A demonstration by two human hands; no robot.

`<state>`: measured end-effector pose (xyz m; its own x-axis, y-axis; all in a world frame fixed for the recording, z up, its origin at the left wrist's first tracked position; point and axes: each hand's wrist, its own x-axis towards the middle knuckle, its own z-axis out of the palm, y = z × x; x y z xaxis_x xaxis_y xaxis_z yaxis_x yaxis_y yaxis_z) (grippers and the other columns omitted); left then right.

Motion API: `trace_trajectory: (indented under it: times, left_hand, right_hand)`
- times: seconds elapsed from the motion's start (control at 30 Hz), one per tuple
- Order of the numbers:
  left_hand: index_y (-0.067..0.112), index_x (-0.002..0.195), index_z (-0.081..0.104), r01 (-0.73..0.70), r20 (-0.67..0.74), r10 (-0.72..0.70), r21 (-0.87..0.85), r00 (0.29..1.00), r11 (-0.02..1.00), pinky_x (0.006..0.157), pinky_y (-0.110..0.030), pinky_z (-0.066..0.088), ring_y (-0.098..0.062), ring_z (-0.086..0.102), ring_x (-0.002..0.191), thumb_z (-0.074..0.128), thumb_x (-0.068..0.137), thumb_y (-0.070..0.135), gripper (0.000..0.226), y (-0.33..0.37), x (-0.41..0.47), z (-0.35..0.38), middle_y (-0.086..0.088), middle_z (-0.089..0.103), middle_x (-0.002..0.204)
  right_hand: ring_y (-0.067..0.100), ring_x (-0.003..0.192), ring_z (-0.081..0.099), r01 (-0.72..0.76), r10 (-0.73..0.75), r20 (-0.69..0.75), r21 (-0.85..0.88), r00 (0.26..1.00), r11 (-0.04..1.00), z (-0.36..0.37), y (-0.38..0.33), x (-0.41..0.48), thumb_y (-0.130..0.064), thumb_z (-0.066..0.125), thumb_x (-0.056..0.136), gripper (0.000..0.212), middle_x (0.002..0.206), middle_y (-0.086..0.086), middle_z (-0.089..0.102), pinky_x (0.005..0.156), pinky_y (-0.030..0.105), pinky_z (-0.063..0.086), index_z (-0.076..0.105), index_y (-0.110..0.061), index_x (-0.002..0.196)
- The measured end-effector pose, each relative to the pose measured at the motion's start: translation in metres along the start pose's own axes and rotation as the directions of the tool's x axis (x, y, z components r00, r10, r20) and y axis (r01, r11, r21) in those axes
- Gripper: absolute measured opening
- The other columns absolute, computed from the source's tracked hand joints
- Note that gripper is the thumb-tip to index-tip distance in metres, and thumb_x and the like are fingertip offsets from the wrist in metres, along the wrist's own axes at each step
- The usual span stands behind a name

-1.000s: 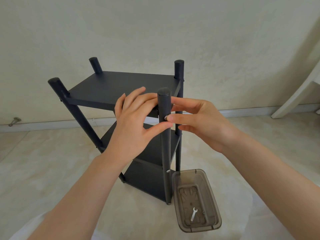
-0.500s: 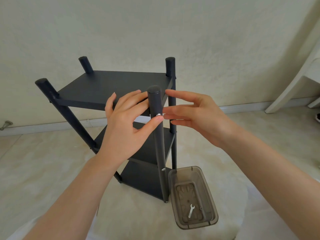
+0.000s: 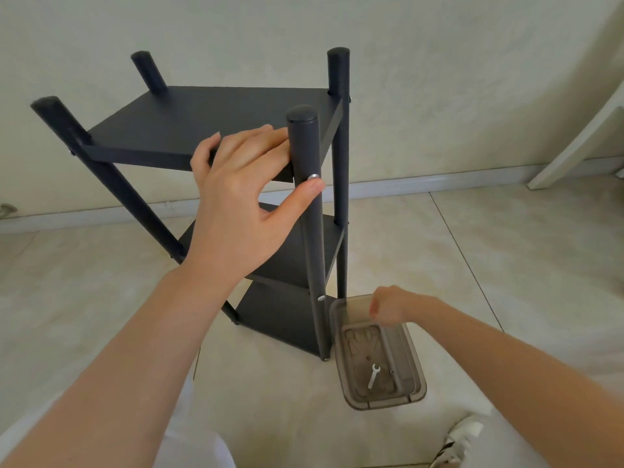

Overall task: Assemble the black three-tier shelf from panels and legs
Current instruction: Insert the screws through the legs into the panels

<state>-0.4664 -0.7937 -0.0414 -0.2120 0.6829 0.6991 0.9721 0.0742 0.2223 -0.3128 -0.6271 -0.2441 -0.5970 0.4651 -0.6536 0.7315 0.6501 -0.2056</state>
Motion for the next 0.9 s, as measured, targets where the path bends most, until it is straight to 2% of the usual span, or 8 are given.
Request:
trace_trajectory:
  times: [0.07, 0.17, 0.23, 0.33, 0.5, 0.63, 0.73, 0.9]
  left_hand:
    - [0.011, 0.113, 0.073, -0.016, -0.009, 0.016, -0.002, 1.0, 1.0, 0.111, -0.055, 0.03, -0.027, 0.06, 0.122, 0.057, 0.097, 0.042, 0.039, -0.001, 0.0, 0.001, -0.003, 0.07, 0.119]
    - [0.011, 0.113, 0.072, -0.017, -0.014, 0.016, -0.002, 1.0, 1.0, 0.109, -0.054, 0.032, -0.026, 0.059, 0.119, 0.058, 0.098, 0.042, 0.037, -0.001, 0.0, 0.002, -0.002, 0.07, 0.118]
    - [0.011, 0.113, 0.072, -0.013, -0.019, 0.013, -0.001, 1.0, 1.0, 0.108, -0.053, 0.033, -0.025, 0.059, 0.119, 0.059, 0.098, 0.041, 0.036, -0.001, -0.002, 0.002, -0.002, 0.069, 0.116]
    - [0.01, 0.11, 0.072, -0.015, -0.03, 0.016, 0.021, 0.999, 1.0, 0.105, -0.051, 0.034, -0.026, 0.06, 0.118, 0.058, 0.1, 0.04, 0.035, 0.002, -0.004, 0.004, -0.002, 0.069, 0.114]
    - [0.009, 0.109, 0.072, -0.032, -0.056, 0.035, 0.049, 0.998, 0.998, 0.102, -0.05, 0.035, -0.026, 0.061, 0.116, 0.051, 0.102, 0.044, 0.042, 0.003, -0.006, 0.006, 0.004, 0.066, 0.112]
    - [0.01, 0.108, 0.073, -0.046, -0.071, 0.049, 0.051, 0.996, 0.998, 0.101, -0.049, 0.036, -0.023, 0.059, 0.117, 0.051, 0.102, 0.043, 0.04, 0.002, -0.009, 0.007, 0.006, 0.063, 0.117]
    - [0.01, 0.111, 0.072, -0.043, -0.079, 0.046, 0.043, 0.996, 0.998, 0.1, -0.052, 0.038, -0.02, 0.056, 0.117, 0.052, 0.102, 0.04, 0.038, 0.002, -0.01, 0.008, 0.001, 0.066, 0.12]
    - [0.007, 0.11, 0.072, -0.054, -0.106, 0.06, 0.063, 0.993, 0.997, 0.096, -0.055, 0.041, -0.021, 0.056, 0.114, 0.049, 0.103, 0.04, 0.042, 0.001, -0.01, 0.011, -0.002, 0.067, 0.117]
  right_hand:
    - [0.014, 0.057, 0.036, -0.062, 0.065, 0.029, -0.073, 0.997, 0.995, 0.033, 0.013, 0.019, -0.004, 0.044, 0.098, 0.034, 0.067, 0.005, 0.039, 0.071, 0.029, 0.036, 0.041, -0.012, 0.065]
    - [0.014, 0.064, 0.044, -0.106, 0.108, 0.026, -0.044, 0.994, 0.993, 0.077, 0.018, 0.044, -0.004, 0.046, 0.099, 0.026, 0.074, 0.003, 0.045, 0.07, 0.028, 0.039, 0.047, -0.012, 0.074]
    - [0.022, 0.086, 0.057, -0.106, 0.109, 0.072, -0.043, 0.991, 0.993, 0.097, 0.014, 0.053, -0.007, 0.052, 0.099, 0.007, 0.093, 0.008, 0.057, 0.076, 0.028, 0.046, 0.058, -0.007, 0.094]
    - [0.028, 0.105, 0.059, -0.093, 0.103, 0.151, -0.075, 0.983, 0.993, 0.125, 0.014, 0.065, -0.01, 0.054, 0.099, 0.027, 0.126, 0.015, 0.058, 0.086, 0.032, 0.048, 0.054, -0.003, 0.125]
    - [0.03, 0.113, 0.059, -0.05, 0.074, 0.142, -0.167, 0.987, 0.985, 0.154, 0.018, 0.08, -0.009, 0.052, 0.098, 0.029, 0.127, 0.015, 0.056, 0.095, 0.038, 0.051, 0.055, -0.006, 0.127]
    - [0.031, 0.112, 0.061, -0.028, 0.047, 0.117, -0.161, 0.992, 0.987, 0.163, 0.029, 0.097, -0.014, 0.036, 0.103, 0.034, 0.122, 0.017, 0.064, 0.096, 0.036, 0.05, 0.06, -0.002, 0.124]
    - [0.031, 0.121, 0.057, -0.034, 0.055, 0.119, -0.168, 0.991, 0.985, 0.165, 0.034, 0.104, -0.012, 0.041, 0.102, 0.033, 0.131, 0.015, 0.059, 0.098, 0.037, 0.046, 0.058, -0.003, 0.129]
    - [0.03, 0.111, 0.063, -0.067, 0.117, 0.202, -0.236, 0.972, 0.969, 0.168, 0.042, 0.11, -0.005, 0.058, 0.094, 0.027, 0.124, 0.013, 0.064, 0.093, 0.04, 0.054, 0.066, -0.003, 0.12]
